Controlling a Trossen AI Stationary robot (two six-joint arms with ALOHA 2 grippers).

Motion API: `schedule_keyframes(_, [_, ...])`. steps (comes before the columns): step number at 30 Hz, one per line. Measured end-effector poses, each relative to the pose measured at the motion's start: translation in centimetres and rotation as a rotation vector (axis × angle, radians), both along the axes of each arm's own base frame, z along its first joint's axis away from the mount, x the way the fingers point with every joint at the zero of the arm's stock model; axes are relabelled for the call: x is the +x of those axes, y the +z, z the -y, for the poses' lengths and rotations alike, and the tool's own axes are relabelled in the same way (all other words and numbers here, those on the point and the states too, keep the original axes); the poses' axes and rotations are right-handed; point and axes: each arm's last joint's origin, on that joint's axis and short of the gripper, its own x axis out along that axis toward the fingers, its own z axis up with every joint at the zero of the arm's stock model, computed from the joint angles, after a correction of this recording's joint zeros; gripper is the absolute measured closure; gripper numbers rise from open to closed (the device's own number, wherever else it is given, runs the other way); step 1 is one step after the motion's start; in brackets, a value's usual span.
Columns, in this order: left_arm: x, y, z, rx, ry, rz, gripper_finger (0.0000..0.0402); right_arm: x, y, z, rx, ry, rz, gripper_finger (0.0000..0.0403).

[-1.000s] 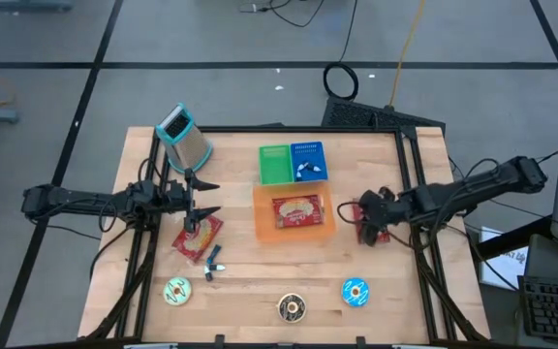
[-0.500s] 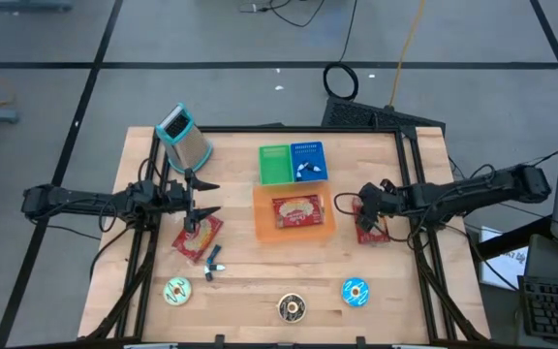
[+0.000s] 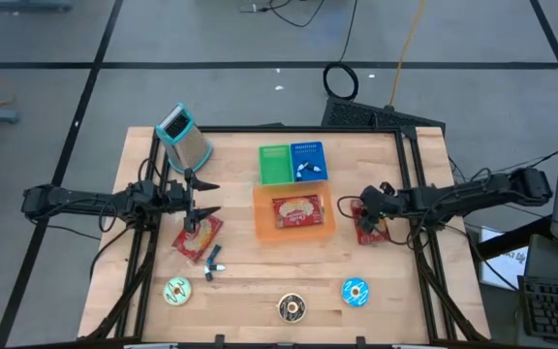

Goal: Pick & Place Food Item
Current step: Put the right red popcorn bag into the orange bin

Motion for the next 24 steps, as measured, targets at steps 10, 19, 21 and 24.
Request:
schedule_keyframes(10, [0.0,0.0,0.0,0.0,0.0,0.0,0.0096,-0.6,-0.9,0.0,-0.015,0.013,-0.028,0.0336])
schedule_keyframes(19, [0.0,0.0,0.0,0.0,0.0,0.0,0.0096,-0.3,-0.7,0.0,-0.057,0.057,-0.01,0.0399])
schedule_keyframes(21, [0.0,0.0,0.0,0.0,0.0,0.0,0.0096,0.0,-0.5,0.0,-0.068,0.074,0.021,0.0402])
schedule_keyframes(24, [0.0,0.0,0.0,0.0,0.0,0.0,0.0096,0.5,0.1,0.1,-0.087,0.094,0.076,0.0402])
